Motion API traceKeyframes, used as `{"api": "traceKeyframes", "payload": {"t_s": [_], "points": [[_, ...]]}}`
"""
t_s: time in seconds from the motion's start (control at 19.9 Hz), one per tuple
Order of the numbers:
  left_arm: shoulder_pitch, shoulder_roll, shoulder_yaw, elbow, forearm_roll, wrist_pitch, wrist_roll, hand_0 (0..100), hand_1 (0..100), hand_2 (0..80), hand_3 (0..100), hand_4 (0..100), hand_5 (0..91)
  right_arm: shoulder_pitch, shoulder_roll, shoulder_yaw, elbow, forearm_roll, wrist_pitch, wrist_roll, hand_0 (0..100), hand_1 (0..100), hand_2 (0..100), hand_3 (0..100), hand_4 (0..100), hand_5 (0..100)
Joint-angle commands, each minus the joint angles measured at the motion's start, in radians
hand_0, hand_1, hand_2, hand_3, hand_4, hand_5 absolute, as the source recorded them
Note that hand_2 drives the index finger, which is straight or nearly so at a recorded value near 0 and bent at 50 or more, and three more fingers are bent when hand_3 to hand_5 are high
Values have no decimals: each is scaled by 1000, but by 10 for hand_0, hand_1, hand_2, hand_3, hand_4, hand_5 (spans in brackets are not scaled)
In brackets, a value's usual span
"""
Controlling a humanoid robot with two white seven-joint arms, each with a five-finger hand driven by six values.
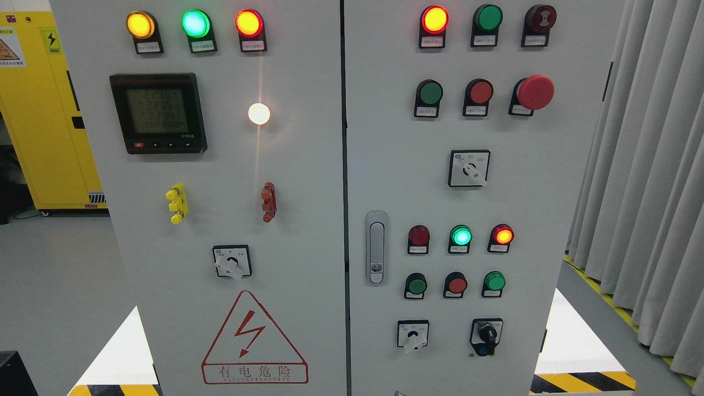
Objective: Press green start button
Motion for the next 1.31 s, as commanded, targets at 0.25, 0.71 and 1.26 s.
{"api": "traceKeyframes", "payload": {"t_s": [0.25,0.71,1.26], "points": [[0,0,0,-1,0,1,-1,120,556,0,0,0,0,-1,0,-1,2,1,1,-3,420,621,0,146,267,152],[0,0,0,0,0,1,-1,120,556,0,0,0,0,2,0,-2,0,1,1,-6,416,624,0,146,275,155],[0,0,0,-1,0,1,-1,120,556,0,0,0,0,-18,0,-15,-4,1,4,-1,416,625,0,147,277,158]]}}
